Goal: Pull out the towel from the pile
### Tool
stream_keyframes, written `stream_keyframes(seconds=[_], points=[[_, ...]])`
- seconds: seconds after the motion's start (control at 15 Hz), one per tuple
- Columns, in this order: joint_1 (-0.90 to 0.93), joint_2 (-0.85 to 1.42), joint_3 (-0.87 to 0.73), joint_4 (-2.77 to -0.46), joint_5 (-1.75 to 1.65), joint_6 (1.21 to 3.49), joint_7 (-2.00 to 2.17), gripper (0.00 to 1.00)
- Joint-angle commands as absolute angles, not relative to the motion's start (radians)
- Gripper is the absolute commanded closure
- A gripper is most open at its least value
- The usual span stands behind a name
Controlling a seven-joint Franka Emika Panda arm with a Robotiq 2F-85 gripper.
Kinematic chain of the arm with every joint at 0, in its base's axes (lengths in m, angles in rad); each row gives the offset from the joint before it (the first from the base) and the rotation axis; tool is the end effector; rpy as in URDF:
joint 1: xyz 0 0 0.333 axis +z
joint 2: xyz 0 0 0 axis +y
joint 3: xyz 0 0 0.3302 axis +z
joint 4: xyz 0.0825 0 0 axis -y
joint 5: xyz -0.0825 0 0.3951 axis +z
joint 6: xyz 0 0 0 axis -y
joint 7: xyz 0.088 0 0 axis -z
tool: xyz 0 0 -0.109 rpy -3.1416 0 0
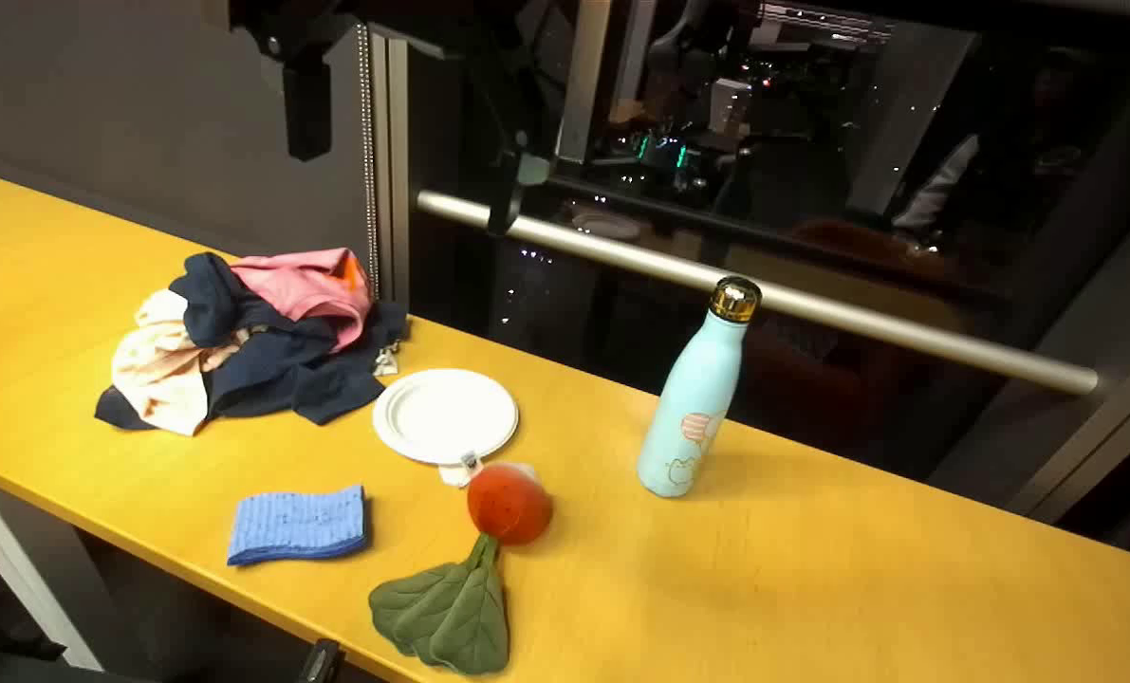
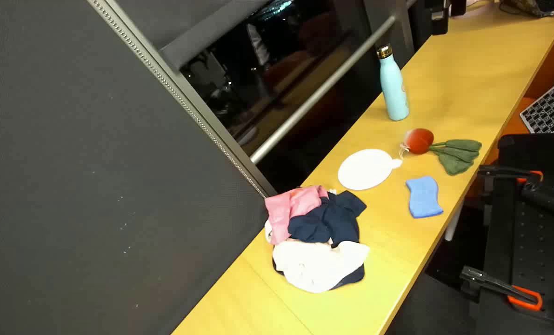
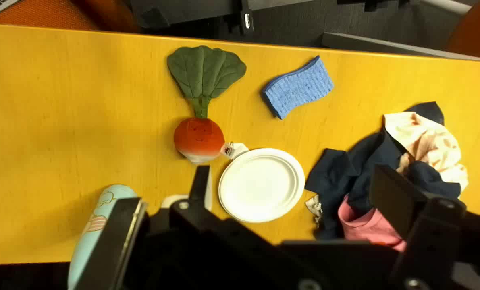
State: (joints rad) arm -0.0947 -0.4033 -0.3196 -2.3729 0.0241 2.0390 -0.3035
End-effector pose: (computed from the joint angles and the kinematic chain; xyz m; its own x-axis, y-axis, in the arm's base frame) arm 0.4010 -0.1832 0.4800 0.9903 -0.1052 0.0902 -0.0936 -0.9879 -0.1238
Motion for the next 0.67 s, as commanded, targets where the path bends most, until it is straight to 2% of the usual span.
stream_keyframes(seconds=[0.0, 0.6], points=[[-0.118, -0.400, -0.299, -2.370, 0.034, 2.036, -0.312, 0.00], [-0.110, -0.381, -0.299, -2.353, 0.047, 2.052, -0.317, 0.00]])
